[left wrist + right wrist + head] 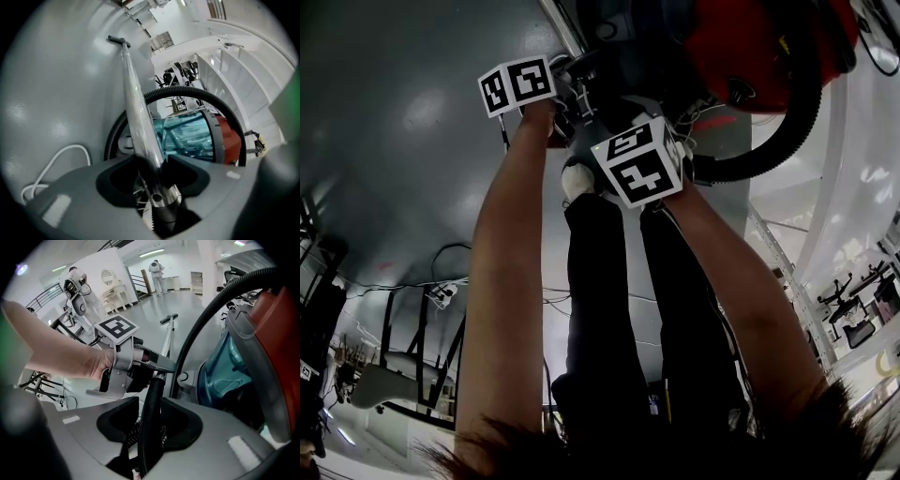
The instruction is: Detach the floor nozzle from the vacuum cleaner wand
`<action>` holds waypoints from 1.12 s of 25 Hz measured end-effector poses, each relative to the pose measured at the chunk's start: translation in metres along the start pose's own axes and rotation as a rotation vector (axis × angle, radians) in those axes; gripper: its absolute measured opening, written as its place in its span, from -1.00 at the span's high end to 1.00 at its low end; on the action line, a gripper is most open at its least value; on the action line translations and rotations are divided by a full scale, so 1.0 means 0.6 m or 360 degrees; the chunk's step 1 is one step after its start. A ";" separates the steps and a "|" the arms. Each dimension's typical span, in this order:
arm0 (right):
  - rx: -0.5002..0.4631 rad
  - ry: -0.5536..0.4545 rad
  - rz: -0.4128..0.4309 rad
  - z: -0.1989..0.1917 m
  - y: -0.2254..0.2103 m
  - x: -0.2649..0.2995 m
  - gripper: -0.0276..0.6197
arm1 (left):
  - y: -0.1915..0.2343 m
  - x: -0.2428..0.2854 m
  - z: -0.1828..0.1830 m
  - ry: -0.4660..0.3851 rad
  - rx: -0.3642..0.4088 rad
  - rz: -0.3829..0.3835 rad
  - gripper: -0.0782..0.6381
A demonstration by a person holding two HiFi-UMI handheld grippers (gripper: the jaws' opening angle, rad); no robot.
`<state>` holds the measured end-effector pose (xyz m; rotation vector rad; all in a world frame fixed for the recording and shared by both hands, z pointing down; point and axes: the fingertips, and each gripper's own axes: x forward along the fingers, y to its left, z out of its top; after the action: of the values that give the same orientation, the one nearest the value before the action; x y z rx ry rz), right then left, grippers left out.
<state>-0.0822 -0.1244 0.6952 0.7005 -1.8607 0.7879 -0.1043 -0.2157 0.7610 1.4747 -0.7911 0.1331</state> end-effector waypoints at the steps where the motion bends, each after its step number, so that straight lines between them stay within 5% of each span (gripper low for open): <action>1: 0.0005 -0.0007 -0.0008 0.000 -0.002 -0.001 0.46 | 0.001 -0.001 0.000 0.0002 -0.0004 0.0025 0.21; 5: 0.0118 0.0007 0.0003 -0.003 -0.013 -0.010 0.45 | -0.006 -0.010 -0.002 0.0052 -0.0015 0.0122 0.23; 11: 0.0186 0.0056 0.0247 -0.001 0.019 -0.031 0.36 | -0.017 -0.042 -0.005 -0.0071 -0.0094 0.0252 0.25; 19: 0.0160 0.0240 0.0420 -0.018 0.068 -0.061 0.31 | -0.038 -0.087 -0.026 -0.0007 -0.0172 0.0327 0.26; 25: 0.0371 0.0383 0.0619 -0.048 0.079 -0.081 0.40 | -0.060 -0.111 -0.063 0.0038 -0.0229 0.0312 0.26; 28: 0.0342 0.0443 0.0632 -0.062 0.082 -0.085 0.33 | -0.067 -0.113 -0.077 0.0042 -0.0261 0.0314 0.26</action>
<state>-0.0794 -0.0583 0.6499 0.3279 -1.6928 1.2873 -0.1153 -0.1532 0.6952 1.2366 -0.9039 0.2309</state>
